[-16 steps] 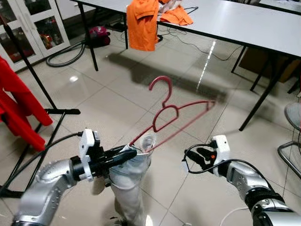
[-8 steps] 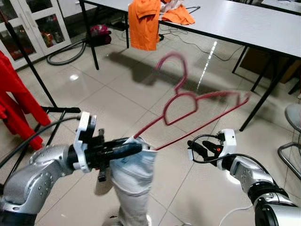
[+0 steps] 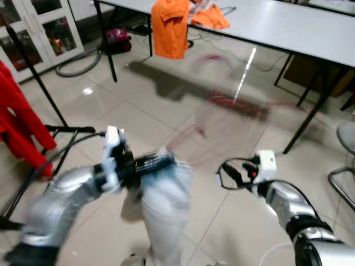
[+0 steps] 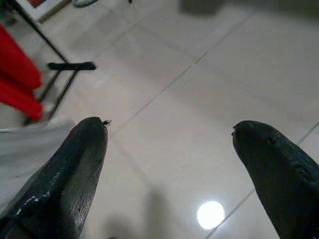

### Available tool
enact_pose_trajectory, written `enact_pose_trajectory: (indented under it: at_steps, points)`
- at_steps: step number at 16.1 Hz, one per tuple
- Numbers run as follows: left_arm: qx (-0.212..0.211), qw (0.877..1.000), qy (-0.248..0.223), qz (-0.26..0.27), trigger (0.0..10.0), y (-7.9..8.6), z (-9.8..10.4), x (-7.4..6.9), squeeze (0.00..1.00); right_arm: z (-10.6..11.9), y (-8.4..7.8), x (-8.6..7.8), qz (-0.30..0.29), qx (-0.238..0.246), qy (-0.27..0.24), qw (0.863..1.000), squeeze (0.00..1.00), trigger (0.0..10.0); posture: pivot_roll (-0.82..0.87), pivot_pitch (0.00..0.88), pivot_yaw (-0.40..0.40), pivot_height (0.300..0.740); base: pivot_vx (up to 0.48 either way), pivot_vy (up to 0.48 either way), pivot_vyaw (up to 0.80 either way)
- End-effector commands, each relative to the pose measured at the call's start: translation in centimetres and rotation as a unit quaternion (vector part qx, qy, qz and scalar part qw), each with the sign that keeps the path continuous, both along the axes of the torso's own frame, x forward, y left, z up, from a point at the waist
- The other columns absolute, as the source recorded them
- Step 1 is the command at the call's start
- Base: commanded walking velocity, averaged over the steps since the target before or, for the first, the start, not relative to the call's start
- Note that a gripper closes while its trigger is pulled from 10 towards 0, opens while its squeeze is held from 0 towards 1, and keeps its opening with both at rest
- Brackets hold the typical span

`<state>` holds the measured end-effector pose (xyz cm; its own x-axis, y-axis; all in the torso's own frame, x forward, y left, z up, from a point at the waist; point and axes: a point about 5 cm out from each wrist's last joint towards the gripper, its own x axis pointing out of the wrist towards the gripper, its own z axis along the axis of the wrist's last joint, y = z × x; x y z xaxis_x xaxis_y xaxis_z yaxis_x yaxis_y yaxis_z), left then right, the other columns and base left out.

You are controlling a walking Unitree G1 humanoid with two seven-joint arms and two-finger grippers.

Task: Hang hanger

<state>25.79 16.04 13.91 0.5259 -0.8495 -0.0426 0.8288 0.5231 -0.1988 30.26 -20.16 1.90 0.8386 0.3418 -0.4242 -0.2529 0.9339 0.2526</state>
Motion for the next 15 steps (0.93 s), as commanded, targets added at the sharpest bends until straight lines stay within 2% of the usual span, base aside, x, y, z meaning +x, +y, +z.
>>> enact_pose_trajectory:
  at_steps: [1, 2, 3, 5, 6, 8, 10, 11, 13, 15]
  points:
    - [0.068, 0.986, -0.019, 0.152, 1.5, 1.7, -1.0, 1.9, 0.0, 0.4, 0.1, 0.0, -0.008, -0.031, -0.035, 0.999, 0.19, 10.0, 0.02, 0.068, -0.004, 0.74, 0.0, 0.0, 0.0]
    - [0.089, 0.957, 0.006, 0.275, 4.8, 3.4, -2.7, 2.3, 0.0, 1.1, 0.9, -0.2, -0.006, -0.035, -0.081, 0.996, 0.0, 10.0, 0.02, 0.068, -0.001, 0.74, 0.0, 0.0, 0.0]
    - [0.096, 0.93, 0.049, 0.352, 10.0, 4.5, -4.4, 1.6, 0.0, 2.0, 2.0, -0.9, -0.006, -0.024, -0.126, 0.992, 0.0, 10.0, 0.01, 0.069, 0.001, 0.74, 0.0, 0.0, 0.0]
    - [0.089, 0.921, 0.065, 0.374, 10.0, 4.3, -5.6, 0.3, 0.0, 2.8, 3.5, -2.2, 0.006, -0.019, -0.161, 0.987, 0.0, 10.0, 0.01, 0.066, 0.004, 0.74, 0.0, 0.0, 0.8]
    - [0.09, 0.919, 0.063, 0.379, 10.0, 4.1, -5.7, 0.0, 0.0, 2.8, 3.8, -2.5, 0.013, -0.022, -0.163, 0.986, 0.0, 10.0, 0.0, 0.067, 0.005, 0.74, 0.0, 0.0, 0.8]
    - [0.11, 0.915, 0.036, 0.387, 10.0, 3.4, -6.5, -0.7, 0.0, 2.5, 4.7, -3.4, 0.038, -0.016, -0.156, 0.987, 0.0, 10.0, 0.01, 0.068, 0.001, 0.74, 0.0, 0.0, 0.8]
    - [0.123, 0.911, 0.026, 0.393, 10.0, 2.8, -7.1, -1.6, 0.0, 2.7, 5.9, -4.8, 0.107, 0.002, -0.135, 0.985, 0.0, 10.0, 0.01, 0.07, -0.011, 0.74, 0.0, 0.0, 0.8]
    - [0.131, 0.908, 0.028, 0.396, 10.0, 2.7, -7.3, -1.9, 0.0, 2.6, 6.0, -5.0, 0.122, 0.001, -0.129, 0.984, 0.0, 10.0, 0.01, 0.07, -0.015, 0.74, 0.0, 0.0, 0.8]
    - [0.143, 0.901, 0.017, 0.41, 10.0, 2.8, -7.4, -2.4, 0.0, 1.7, 5.5, -5.3, 0.127, -0.032, -0.103, 0.986, 0.0, 10.0, 0.02, 0.072, -0.027, 0.74, 0.0, 0.0, 0.8]
    - [0.141, 0.896, 0.025, 0.42, 10.0, 2.7, -7.5, -2.7, 0.0, 0.9, 5.0, -5.3, 0.1, -0.051, -0.077, 0.991, 0.0, 10.0, 0.03, 0.073, -0.038, 0.74, 0.0, 0.0, 0.8]
